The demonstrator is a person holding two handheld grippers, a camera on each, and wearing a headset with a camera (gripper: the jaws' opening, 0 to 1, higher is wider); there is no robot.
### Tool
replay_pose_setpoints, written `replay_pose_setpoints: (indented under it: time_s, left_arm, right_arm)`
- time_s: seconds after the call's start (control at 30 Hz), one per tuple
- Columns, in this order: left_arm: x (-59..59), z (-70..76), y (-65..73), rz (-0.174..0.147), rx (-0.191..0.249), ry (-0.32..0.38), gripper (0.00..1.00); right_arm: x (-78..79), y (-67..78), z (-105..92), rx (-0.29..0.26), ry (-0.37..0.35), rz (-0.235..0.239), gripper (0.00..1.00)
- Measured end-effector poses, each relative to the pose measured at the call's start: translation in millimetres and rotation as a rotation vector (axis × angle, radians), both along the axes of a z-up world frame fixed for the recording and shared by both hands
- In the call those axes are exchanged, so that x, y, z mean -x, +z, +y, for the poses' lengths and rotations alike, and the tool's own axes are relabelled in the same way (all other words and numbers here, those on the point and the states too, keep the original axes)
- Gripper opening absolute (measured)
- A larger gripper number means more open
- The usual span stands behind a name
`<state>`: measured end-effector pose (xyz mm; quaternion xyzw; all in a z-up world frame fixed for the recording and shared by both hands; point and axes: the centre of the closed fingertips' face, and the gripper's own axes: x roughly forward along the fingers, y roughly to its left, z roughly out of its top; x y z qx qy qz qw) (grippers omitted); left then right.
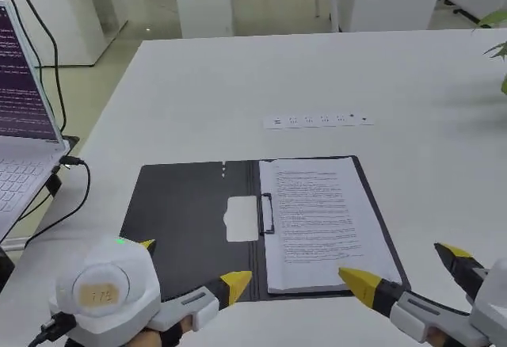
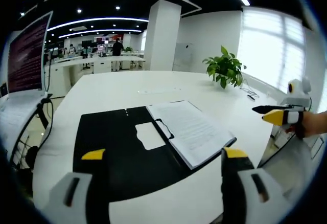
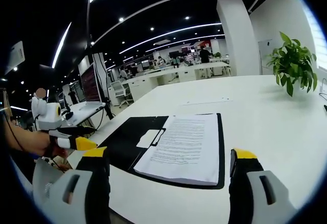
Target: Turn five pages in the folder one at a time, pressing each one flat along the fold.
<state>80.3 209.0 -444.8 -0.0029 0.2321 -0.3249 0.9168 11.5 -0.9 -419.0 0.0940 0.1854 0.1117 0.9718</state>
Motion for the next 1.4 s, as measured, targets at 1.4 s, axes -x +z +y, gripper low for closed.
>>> replay_pose_setpoints:
  time_s: [1.4]
  left_arm:
    - [-19.1, -178.2, -62.3, 0.035, -0.038, -0.296, 0.85]
  right_arm:
    - [2.8, 2.7, -23.7, 0.023, -0.031, -0.007, 0.93]
